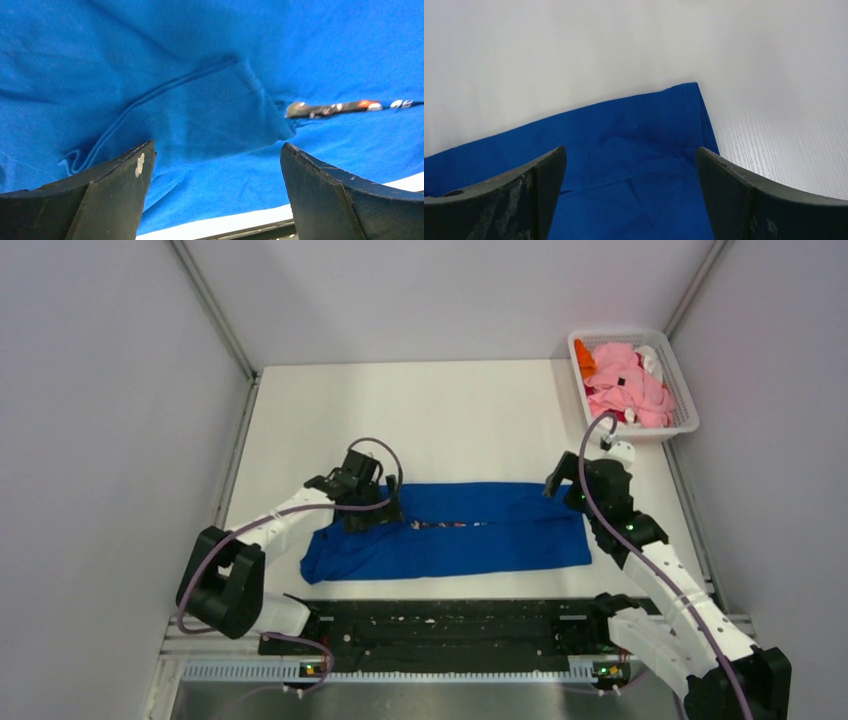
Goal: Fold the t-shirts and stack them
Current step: Fold the other side of the tshirt into a rectangle
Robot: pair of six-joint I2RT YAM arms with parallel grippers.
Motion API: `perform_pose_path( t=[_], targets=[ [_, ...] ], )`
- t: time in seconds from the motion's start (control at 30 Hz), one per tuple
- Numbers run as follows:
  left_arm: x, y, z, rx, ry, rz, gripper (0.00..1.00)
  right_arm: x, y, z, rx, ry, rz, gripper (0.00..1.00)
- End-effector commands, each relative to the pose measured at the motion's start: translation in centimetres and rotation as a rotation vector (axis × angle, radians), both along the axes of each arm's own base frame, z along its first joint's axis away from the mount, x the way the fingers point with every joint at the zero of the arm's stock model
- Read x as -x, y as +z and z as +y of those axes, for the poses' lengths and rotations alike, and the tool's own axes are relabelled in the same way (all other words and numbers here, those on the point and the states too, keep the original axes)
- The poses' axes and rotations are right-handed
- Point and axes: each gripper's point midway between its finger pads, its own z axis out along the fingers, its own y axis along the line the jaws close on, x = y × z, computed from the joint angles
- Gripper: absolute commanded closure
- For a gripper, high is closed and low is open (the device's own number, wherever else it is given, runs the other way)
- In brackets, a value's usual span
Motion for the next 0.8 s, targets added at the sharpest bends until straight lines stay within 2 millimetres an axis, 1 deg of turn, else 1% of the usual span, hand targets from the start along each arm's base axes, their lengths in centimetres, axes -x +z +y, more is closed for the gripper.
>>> perform_pose_path(
  t=[0.0,0.07,0.13,0.2,0.27,0.33,0.4,0.43,0.47,0.5,0.57,0.6,0.63,0.7,0.73,0.77],
  targets=[
    [2.6,-1.0,-0.4,0.001,-0.073,0.044,0.01,-0.3,1.3,0.0,-0.002,0.002,-0.062,0.01],
    [3.5,-1.2,-0.5,-0.006,-0.087,0.055,0.01,-0.2,1.5,0.1,-0.005,0.007,-0.07,0.01],
    [4.2,-0.8,-0.8,-0.001,-0.102,0.041,0.01,-0.2,1.7,0.9,-0.021,0.053,-0.079,0.01],
    [4.9,-0.3,-1.1,0.015,-0.118,0.033,0.01,-0.3,2.0,2.6,-0.044,0.152,-0.091,0.01],
    [5.3,0.6,-1.1,0.032,-0.119,0.006,0.01,-0.2,2.6,5.4,-0.09,0.313,-0.107,0.01],
    [5.6,1.8,-1.0,0.055,-0.12,-0.035,0.01,0.2,3.0,9.0,-0.173,0.496,-0.118,0.01],
    [5.6,3.6,-1.1,0.091,-0.134,-0.091,0.01,0.4,3.6,12.5,-0.244,0.639,-0.141,0.01],
    [5.6,4.6,-1.2,0.112,-0.137,-0.124,0.01,0.5,4.6,14.7,-0.258,0.712,-0.173,0.01],
    [5.2,5.4,-1.0,0.116,-0.113,-0.163,0.01,0.2,4.2,16.1,-0.255,0.744,-0.154,0.01],
    [4.5,6.0,-0.2,0.098,-0.057,-0.204,0.01,0.0,4.1,17.6,-0.249,0.774,-0.149,0.01],
    [2.7,6.4,2.6,0.004,0.109,-0.277,0.01,-0.5,4.3,21.0,-0.263,0.847,-0.148,0.01],
    [1.8,6.6,4.2,-0.053,0.193,-0.293,0.01,-0.3,4.3,23.2,-0.285,0.91,-0.139,0.01],
    [1.2,6.6,5.3,-0.08,0.253,-0.273,0.01,-0.4,4.3,25.3,-0.304,0.963,-0.139,0.01],
    [-0.1,6.0,6.9,-0.091,0.345,-0.202,0.01,0.8,3.5,29.9,-0.363,1.112,-0.103,0.01],
    [-0.9,5.5,7.4,-0.062,0.381,-0.175,0.01,1.2,2.5,31.8,-0.385,1.176,-0.064,0.01],
    [-2.0,4.8,8.0,-0.02,0.411,-0.151,0.01,1.7,1.9,33.5,-0.403,1.235,-0.041,0.01]
  ],
)
